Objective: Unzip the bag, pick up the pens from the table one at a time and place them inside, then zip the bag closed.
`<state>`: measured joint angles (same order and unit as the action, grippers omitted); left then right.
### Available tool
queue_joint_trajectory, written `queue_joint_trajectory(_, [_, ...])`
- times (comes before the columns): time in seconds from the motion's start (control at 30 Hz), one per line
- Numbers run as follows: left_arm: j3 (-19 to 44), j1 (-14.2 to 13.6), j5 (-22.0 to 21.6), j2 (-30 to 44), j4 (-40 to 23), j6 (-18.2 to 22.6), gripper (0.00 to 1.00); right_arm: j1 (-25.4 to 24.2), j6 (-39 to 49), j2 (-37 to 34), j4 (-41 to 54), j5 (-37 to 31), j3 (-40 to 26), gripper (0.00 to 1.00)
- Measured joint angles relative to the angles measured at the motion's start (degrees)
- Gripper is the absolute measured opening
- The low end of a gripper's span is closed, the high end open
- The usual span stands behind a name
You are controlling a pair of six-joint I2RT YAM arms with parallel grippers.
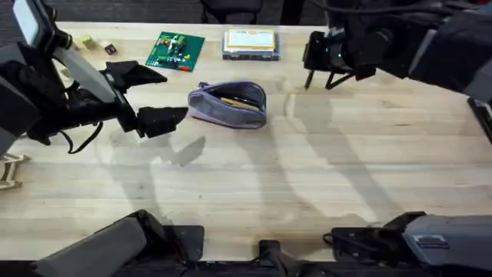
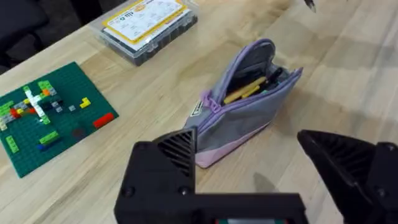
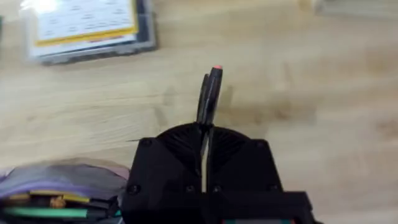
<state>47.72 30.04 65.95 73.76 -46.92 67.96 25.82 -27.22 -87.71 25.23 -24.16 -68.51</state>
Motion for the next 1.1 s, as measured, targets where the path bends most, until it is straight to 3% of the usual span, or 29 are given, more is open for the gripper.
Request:
queue_joint_trajectory(0.43, [0.0, 0.0, 0.0, 0.0, 0.0, 0.0, 0.993, 9.4, 36.3, 1.1, -6.9, 0.3, 0.0, 0.032])
queue_joint_trajectory(0.67, [0.0, 0.0, 0.0, 0.0, 0.0, 0.0, 0.993, 14.5, 52.1, 1.1, -7.0, 8.5, 0.0, 0.032])
queue_joint_trajectory(0.87, [0.0, 0.0, 0.0, 0.0, 0.0, 0.0, 0.993, 15.3, 60.2, 1.1, -7.0, 16.5, 0.0, 0.032])
queue_joint_trajectory(1.1, [0.0, 0.0, 0.0, 0.0, 0.0, 0.0, 0.993, 15.3, 63.5, 0.9, -7.0, 22.2, 0.0, 0.032])
